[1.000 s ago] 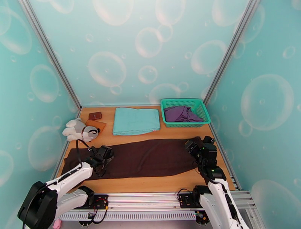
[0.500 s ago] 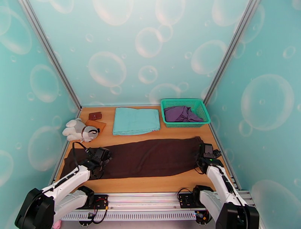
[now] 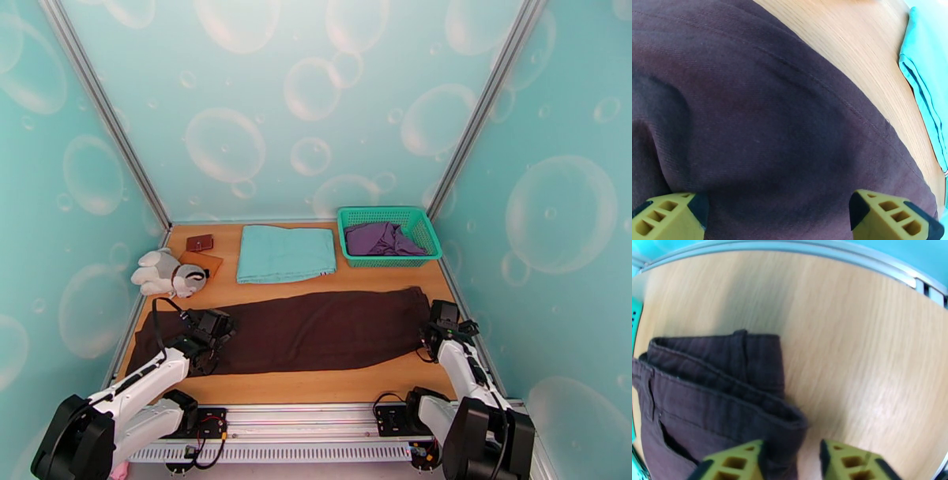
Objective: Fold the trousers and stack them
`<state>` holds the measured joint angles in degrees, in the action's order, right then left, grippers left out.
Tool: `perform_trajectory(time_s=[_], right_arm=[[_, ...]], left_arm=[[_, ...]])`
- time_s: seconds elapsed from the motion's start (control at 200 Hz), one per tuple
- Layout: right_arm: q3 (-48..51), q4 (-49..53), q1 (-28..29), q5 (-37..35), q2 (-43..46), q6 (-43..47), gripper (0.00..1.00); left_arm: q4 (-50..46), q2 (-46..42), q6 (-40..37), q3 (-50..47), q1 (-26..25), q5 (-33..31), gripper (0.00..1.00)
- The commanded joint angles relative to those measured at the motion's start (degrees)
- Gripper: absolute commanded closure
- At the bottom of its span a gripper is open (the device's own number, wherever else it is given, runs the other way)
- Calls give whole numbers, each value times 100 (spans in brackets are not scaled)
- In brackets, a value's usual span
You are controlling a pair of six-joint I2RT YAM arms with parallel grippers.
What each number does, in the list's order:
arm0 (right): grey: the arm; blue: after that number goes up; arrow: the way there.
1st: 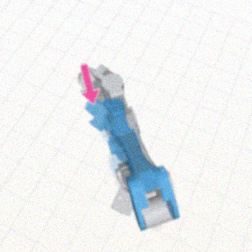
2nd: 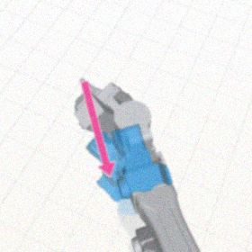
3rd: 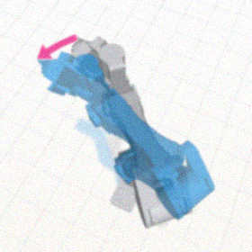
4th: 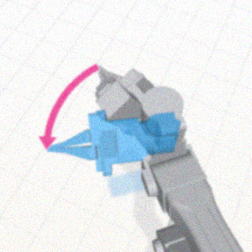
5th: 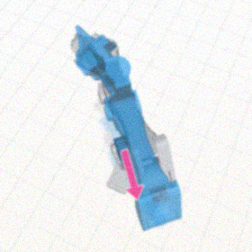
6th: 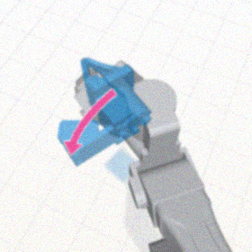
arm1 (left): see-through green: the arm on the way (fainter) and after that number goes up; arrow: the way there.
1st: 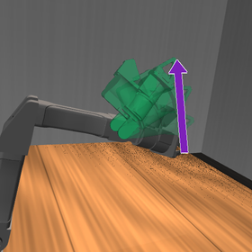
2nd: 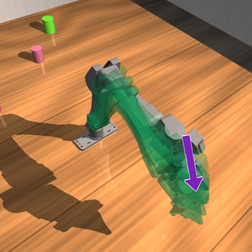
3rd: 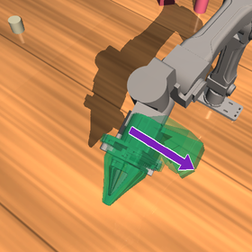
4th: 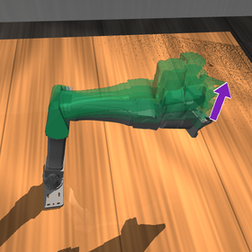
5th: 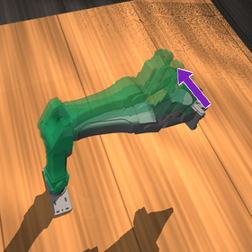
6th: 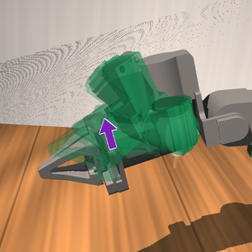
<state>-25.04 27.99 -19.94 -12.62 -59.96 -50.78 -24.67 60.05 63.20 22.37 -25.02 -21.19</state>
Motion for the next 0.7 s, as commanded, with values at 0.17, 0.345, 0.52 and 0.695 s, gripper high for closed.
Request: perform_trajectory(time_s=[0.17, 0.345, 0.52, 0.695], right_arm=[[-212, -431, -106, 169, -129, 282, 100], [-411, -291, -113, -70, 43, 426, 100], [-632, -267, -427, -109, 1, 663, 100], [-729, -394, -671, -219, -106, 833, 100]], left_arm=[[-100, -90, 52, -144, 58, 203, 1], [-139, -108, 48, -159, 58, 142, 1], [-179, -76, 70, -119, 58, 95, 1], [-215, -81, 70, -122, 58, 29, 1]])
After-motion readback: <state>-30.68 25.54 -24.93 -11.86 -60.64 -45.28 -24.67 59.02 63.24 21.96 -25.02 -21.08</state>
